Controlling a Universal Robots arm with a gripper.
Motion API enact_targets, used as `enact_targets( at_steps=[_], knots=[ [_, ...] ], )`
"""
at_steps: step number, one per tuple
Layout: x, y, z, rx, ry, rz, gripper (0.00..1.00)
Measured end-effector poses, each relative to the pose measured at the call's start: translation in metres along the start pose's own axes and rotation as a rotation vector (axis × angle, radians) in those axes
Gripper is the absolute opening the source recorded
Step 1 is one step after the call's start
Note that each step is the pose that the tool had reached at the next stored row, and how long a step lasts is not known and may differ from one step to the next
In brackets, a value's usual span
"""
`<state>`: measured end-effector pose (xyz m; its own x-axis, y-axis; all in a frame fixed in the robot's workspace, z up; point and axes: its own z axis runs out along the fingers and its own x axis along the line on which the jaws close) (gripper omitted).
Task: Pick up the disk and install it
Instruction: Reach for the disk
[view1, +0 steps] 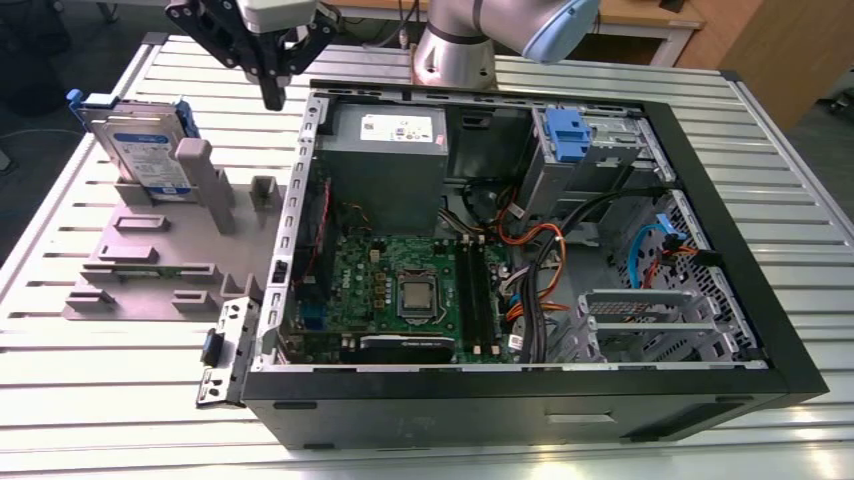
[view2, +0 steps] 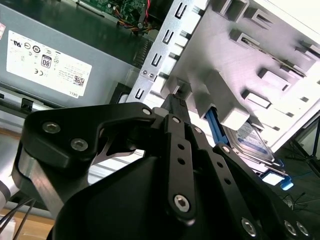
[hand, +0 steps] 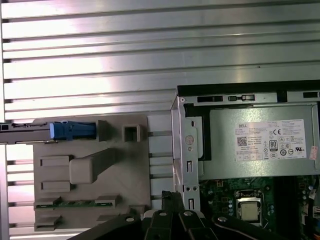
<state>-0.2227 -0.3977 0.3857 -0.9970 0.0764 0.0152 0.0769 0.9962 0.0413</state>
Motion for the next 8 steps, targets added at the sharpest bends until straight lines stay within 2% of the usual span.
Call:
enact_targets(
  at_steps=[7, 8],
  knots=[
    [0.0001, 0.0000, 0.0005, 0.0003, 0.0038, 0.000, 0.11],
    [0.0013, -0.0002, 0.0015, 0.0007, 0.0094, 0.000, 0.11]
  ],
)
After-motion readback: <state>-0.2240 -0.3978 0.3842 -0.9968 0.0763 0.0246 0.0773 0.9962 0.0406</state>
